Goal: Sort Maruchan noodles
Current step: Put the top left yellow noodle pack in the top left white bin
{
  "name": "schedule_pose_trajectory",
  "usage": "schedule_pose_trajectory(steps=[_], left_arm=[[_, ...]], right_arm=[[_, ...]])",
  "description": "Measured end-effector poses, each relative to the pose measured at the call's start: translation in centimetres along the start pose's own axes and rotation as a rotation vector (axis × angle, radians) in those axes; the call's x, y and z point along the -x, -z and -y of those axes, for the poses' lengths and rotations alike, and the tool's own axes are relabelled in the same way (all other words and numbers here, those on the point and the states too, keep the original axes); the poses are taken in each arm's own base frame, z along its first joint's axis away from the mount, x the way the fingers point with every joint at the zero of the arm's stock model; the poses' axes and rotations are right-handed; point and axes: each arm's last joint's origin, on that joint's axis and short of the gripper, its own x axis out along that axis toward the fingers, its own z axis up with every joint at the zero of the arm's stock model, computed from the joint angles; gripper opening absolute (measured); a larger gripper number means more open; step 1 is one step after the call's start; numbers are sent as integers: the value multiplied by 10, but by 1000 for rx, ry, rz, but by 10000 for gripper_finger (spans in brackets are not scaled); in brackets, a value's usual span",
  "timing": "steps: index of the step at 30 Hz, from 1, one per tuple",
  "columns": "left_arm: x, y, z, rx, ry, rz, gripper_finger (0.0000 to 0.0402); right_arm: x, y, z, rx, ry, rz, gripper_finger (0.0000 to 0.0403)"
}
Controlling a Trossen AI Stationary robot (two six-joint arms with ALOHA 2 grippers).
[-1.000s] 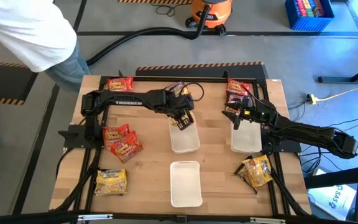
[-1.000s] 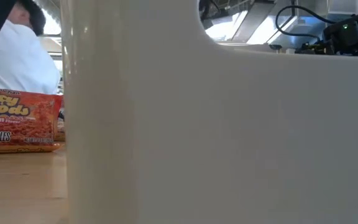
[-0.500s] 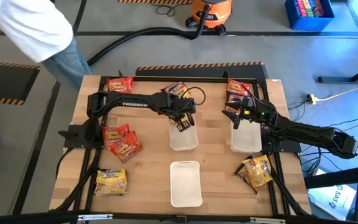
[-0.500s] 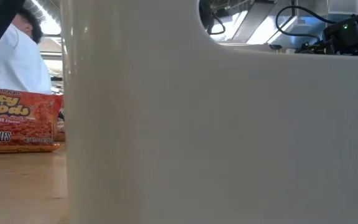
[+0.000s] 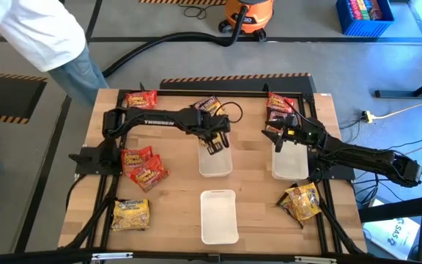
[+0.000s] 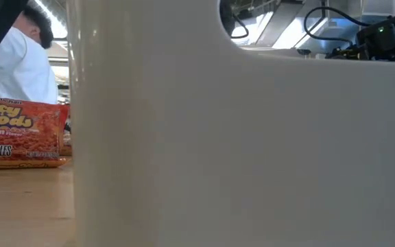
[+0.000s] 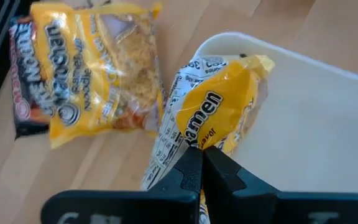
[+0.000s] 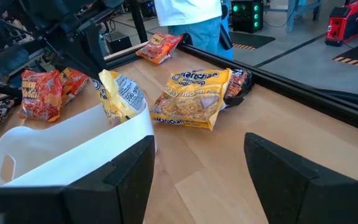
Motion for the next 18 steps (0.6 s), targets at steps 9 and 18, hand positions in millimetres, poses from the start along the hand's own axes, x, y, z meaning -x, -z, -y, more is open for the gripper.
schedule_pose_trajectory(steps=[9,18], left_arm=[[-2,-2,0,1,11,17,1],[-2,-4,0,-41,-1,37,79]], right_arm=[[0,0,0,0,1,-1,232],[0,0,0,0,1,-1,232]])
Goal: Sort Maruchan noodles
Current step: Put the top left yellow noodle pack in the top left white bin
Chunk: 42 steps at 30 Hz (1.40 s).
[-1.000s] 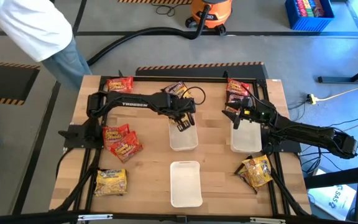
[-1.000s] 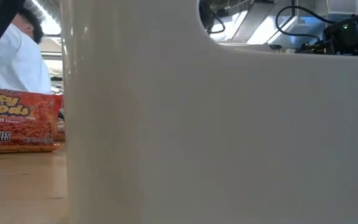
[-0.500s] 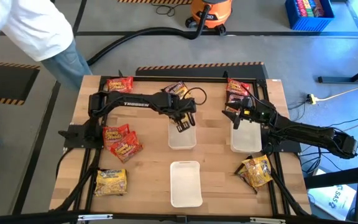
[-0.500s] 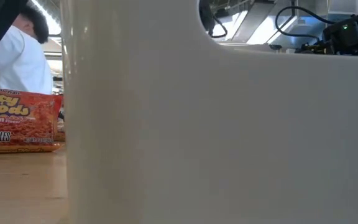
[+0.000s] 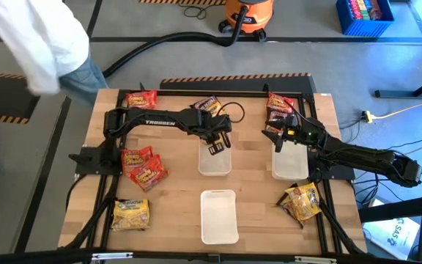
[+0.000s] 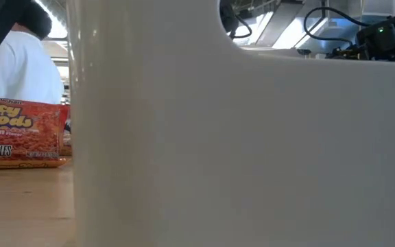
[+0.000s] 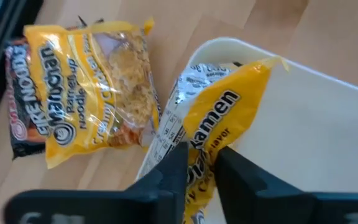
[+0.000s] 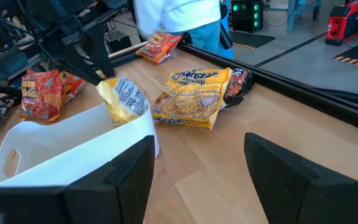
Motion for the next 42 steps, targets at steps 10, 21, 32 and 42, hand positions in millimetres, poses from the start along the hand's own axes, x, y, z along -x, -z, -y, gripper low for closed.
schedule_pose_trajectory(steps=[10,21,32,42], left_arm=[[-1,-2,-5,-33,-66,24,136],[1,-8,-11,-47,-57,35,137],[24,-16,-15,-77,-52,32,137],[34,-15,-16,-129,48,-1,137]], right_arm=[[0,0,0,0,0,0,232],[0,0,0,0,0,0,232],[0,0,0,0,0,1,232],[0,0,0,-5,1,-1,232]])
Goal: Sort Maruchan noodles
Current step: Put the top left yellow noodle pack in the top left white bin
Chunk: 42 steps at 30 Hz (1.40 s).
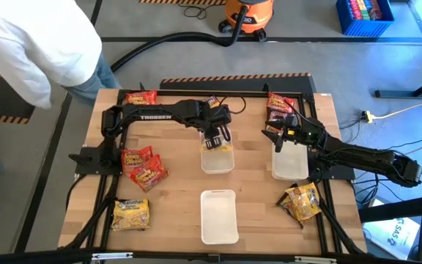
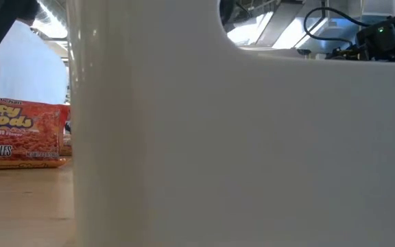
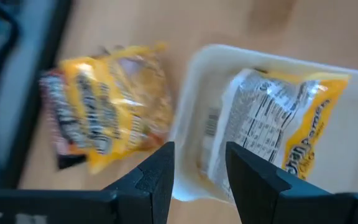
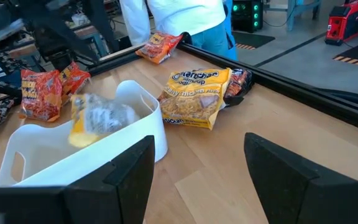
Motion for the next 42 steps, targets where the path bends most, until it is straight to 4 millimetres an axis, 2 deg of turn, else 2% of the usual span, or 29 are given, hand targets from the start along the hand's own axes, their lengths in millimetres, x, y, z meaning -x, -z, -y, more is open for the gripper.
schedule_pose_trajectory(steps=[5,12,17,21,26,31,37,42], left_arm=[[-7,10,19,-60,187,-49,137],[-8,20,50,-150,209,-58,137],[-19,35,65,-223,231,-30,137],[-25,51,60,-203,235,37,137],[-15,72,50,-155,250,181,137],[-8,98,43,-112,273,338,137],[-18,126,39,-62,293,467,137],[-31,143,38,-23,271,480,137]], right_arm=[[0,1,0,-2,3,-11,232],[0,1,-1,2,-29,-17,232],[0,0,-2,-2,-72,-5,232],[0,-3,-4,-35,-124,10,232],[-1,-6,-7,-65,-160,30,232],[-11,-23,-21,-34,-193,33,232],[-40,-44,-40,52,-209,-52,232],[-80,-59,-60,136,-244,-197,232]])
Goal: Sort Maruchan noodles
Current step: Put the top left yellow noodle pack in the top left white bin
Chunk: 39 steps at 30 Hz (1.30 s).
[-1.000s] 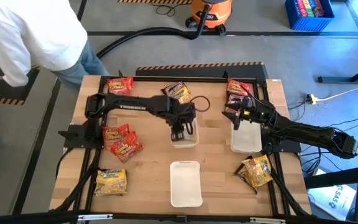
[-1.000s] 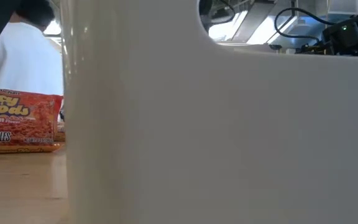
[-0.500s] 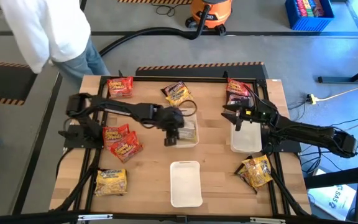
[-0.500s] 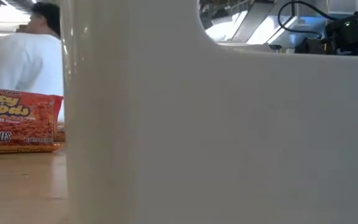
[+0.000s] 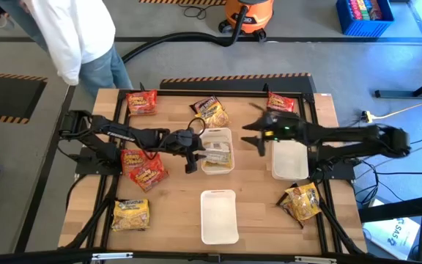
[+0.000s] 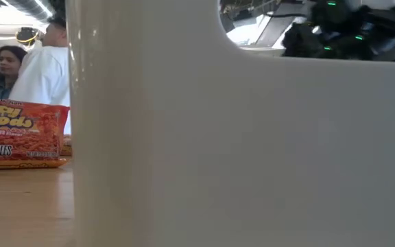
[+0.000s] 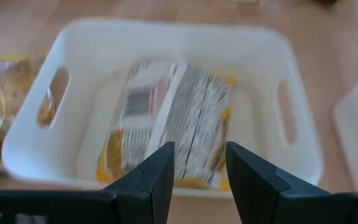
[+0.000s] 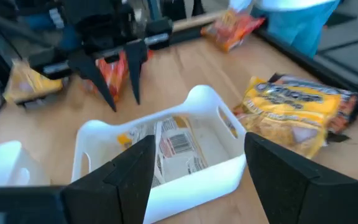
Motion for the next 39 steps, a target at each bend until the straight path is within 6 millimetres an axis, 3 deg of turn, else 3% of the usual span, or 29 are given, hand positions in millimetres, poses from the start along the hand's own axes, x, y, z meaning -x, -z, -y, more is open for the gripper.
schedule_pose_trajectory(steps=[8,17,28,39], left_arm=[[-1,13,-3,24,-85,-8,137],[-1,12,-3,28,-92,0,137],[-1,12,-3,42,-93,1,137],[-1,12,-4,42,-102,3,137]], right_arm=[[-68,-26,-13,142,-68,-307,232],[-126,-23,-15,127,-77,-591,232],[-142,-7,-15,113,-123,-683,220],[-141,-7,-15,154,-132,-683,72]])
